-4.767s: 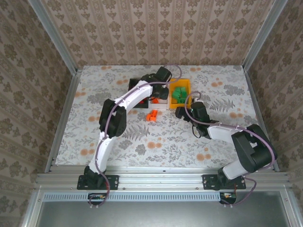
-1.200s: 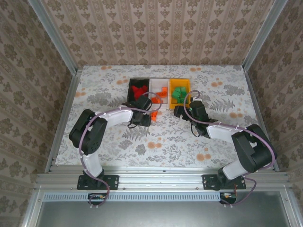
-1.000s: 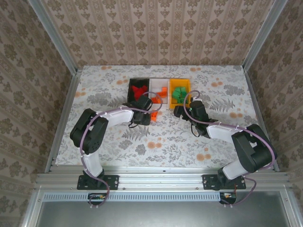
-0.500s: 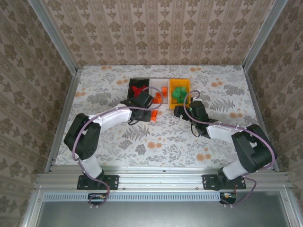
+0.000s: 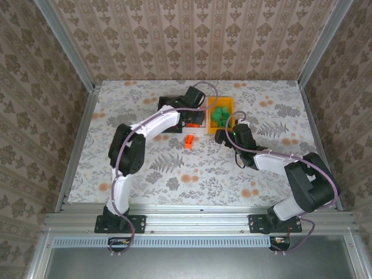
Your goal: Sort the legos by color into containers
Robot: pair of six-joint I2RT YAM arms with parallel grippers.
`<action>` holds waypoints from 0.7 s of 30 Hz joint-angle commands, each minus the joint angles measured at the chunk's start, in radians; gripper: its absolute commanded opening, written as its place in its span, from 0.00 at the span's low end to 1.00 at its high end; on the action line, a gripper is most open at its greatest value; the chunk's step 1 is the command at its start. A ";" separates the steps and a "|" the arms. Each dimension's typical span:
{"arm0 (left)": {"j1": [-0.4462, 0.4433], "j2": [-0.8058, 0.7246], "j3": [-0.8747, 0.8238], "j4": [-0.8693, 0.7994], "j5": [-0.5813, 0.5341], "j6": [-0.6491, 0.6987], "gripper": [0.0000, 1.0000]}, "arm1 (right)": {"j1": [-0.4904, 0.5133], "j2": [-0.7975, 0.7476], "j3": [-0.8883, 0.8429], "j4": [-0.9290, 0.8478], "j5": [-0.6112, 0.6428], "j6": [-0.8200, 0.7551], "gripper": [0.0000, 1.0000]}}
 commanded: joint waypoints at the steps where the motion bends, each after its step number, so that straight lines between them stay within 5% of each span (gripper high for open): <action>1: 0.010 0.050 0.123 -0.068 -0.014 0.042 0.29 | 0.006 -0.026 0.004 -0.010 0.019 -0.006 1.00; 10: 0.017 0.063 0.204 -0.144 -0.064 -0.002 0.54 | 0.009 -0.017 0.006 -0.002 -0.006 0.004 1.00; 17: -0.033 -0.206 -0.211 -0.039 -0.062 -0.053 0.97 | 0.009 -0.017 0.007 -0.006 -0.004 0.007 1.00; 21: -0.054 -0.300 -0.435 0.025 -0.030 -0.108 1.00 | 0.009 -0.011 0.009 -0.008 -0.007 0.009 1.00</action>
